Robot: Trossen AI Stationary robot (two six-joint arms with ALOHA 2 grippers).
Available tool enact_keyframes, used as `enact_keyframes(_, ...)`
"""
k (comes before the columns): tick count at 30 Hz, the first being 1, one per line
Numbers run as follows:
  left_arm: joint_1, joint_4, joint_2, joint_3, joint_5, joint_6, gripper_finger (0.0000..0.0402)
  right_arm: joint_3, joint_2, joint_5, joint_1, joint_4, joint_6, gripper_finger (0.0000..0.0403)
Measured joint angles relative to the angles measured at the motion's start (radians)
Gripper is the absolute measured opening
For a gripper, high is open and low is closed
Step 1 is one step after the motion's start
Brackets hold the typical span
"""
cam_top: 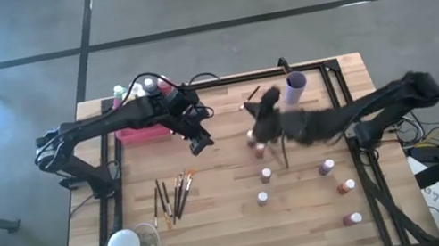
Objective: Pick & Place Paint Supplies
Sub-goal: Put the silver paint brush into the purple cup
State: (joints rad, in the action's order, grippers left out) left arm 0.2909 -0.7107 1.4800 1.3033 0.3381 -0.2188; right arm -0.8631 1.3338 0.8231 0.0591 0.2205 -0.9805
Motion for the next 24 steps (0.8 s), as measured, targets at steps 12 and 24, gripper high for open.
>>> enact_keyframes(12,0.0,0.025,0.008,0.0,-0.33,0.066,0.017,0.019,-0.396,-0.559,-0.451,-0.319,0.506,0.001)
enact_keyframes(24,0.0,0.132,0.008,-0.049,-0.366,0.07,0.017,0.066,-0.523,-0.649,-0.665,-0.32,0.812,0.0011)
